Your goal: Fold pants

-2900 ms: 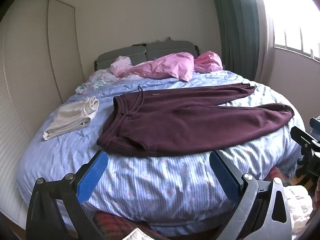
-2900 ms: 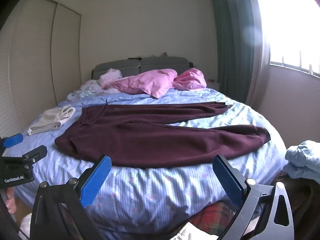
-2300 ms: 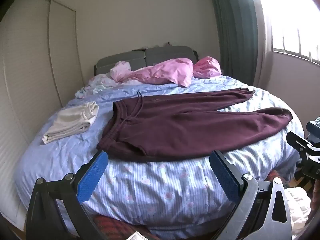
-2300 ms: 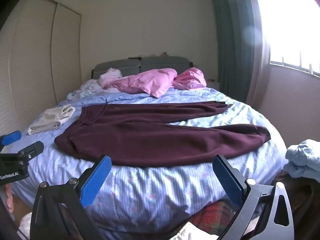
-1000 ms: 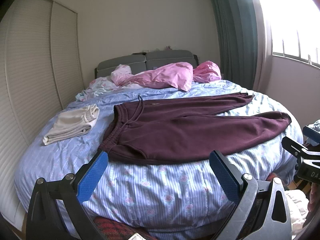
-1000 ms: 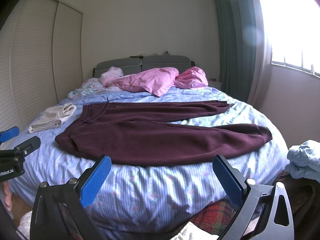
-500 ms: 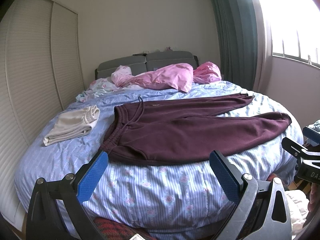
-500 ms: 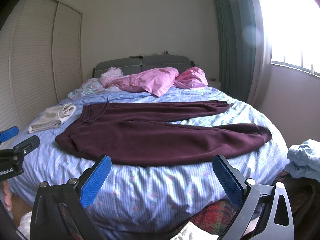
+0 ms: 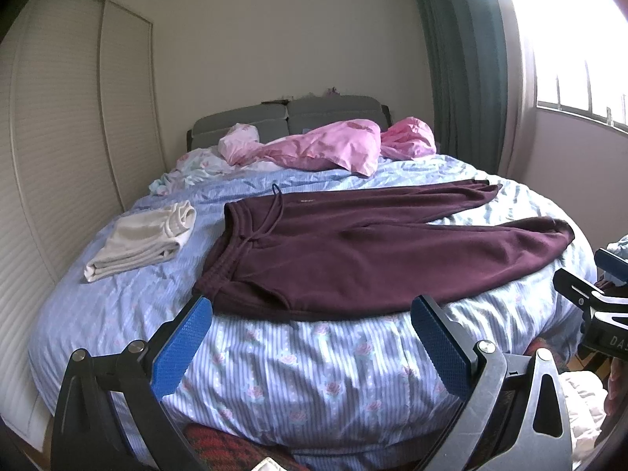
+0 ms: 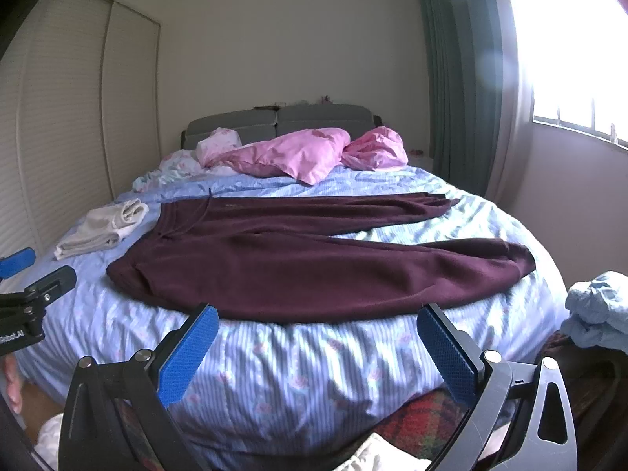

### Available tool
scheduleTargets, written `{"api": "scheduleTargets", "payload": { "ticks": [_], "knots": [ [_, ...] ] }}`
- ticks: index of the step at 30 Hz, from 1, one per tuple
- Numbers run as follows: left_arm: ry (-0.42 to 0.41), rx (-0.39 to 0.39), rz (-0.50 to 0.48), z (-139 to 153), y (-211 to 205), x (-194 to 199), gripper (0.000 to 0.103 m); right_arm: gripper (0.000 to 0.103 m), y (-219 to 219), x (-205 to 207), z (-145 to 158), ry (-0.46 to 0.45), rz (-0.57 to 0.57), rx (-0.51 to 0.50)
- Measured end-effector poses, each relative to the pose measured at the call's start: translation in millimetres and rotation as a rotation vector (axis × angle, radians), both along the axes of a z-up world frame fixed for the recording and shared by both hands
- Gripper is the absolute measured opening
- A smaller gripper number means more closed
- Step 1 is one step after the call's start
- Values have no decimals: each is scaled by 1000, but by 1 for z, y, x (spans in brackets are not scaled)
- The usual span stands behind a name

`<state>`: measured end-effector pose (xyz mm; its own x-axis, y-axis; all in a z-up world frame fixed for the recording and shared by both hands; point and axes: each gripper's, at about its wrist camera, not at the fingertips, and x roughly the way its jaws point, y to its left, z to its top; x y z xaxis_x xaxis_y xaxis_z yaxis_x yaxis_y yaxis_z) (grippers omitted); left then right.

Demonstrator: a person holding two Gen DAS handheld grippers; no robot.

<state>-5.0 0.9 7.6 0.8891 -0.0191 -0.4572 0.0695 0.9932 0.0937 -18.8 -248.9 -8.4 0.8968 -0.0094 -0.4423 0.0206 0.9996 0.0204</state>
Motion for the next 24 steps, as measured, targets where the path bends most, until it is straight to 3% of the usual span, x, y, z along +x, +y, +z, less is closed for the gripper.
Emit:
{"api": "scheduleTargets", "payload": {
  "ticks": [12, 24],
  "knots": [
    [47, -18, 67, -26, 21, 23, 103, 103, 3, 27, -24, 69, 3, 11],
    [57, 19, 218, -56, 48, 86, 103, 103, -13, 99, -61, 155, -56, 144]
  ]
}}
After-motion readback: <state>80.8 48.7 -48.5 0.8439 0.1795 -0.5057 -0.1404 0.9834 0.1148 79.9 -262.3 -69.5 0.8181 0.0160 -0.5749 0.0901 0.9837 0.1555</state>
